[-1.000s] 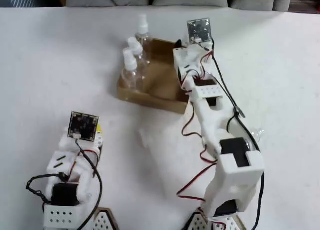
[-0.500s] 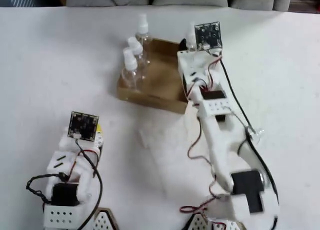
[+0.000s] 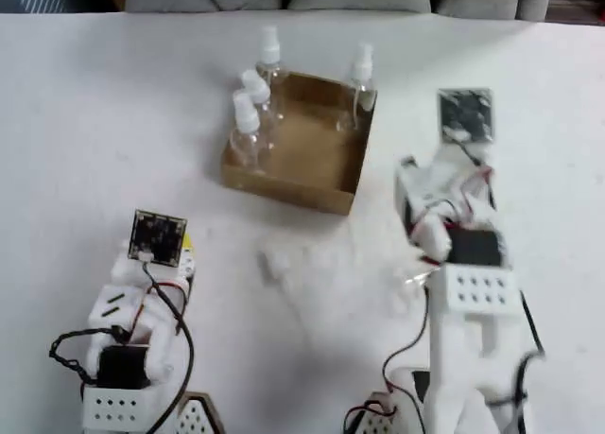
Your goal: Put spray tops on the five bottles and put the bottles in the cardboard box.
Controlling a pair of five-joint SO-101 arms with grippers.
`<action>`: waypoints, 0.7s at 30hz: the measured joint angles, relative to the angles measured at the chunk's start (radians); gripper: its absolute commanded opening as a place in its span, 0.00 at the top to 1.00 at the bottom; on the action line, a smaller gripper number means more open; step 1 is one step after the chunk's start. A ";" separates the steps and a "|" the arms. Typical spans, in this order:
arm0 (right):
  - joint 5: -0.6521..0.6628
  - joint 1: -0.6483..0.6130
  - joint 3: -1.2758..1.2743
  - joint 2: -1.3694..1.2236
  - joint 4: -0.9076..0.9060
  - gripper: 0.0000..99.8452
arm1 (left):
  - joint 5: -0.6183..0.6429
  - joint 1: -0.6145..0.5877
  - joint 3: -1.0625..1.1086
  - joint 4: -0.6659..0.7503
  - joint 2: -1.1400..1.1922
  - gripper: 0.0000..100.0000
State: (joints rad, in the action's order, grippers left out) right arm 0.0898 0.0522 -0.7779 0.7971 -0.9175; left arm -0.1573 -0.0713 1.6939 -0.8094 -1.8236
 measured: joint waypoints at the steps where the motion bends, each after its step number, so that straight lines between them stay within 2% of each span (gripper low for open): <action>1: 0.000 0.032 0.000 0.028 -0.069 0.75 | 0.000 0.000 0.000 0.000 0.000 0.98; 6: 0.000 0.180 0.000 0.114 -0.324 0.80 | 0.000 0.000 0.000 0.000 0.000 0.98; 11: 0.002 0.307 -0.034 0.147 -0.463 0.71 | 0.000 0.000 0.000 0.000 0.000 0.98; 14: -0.008 0.330 -0.104 0.175 -0.493 0.62 | 0.000 0.000 0.000 0.000 0.000 0.98; 16: -0.055 0.338 -0.160 0.201 -0.497 0.60 | 0.000 0.000 0.000 0.000 0.000 0.98; 18: -0.107 0.338 -0.199 0.222 -0.499 0.61 | 0.000 0.000 0.000 0.000 0.000 0.98; 21: -0.204 0.318 -0.204 0.238 -0.499 0.68 | 0.000 0.000 0.000 0.000 0.000 0.98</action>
State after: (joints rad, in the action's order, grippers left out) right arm -0.1143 0.3698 -0.9820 1.0349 -1.4162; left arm -0.1573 -0.0713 1.6939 -0.8094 -1.8236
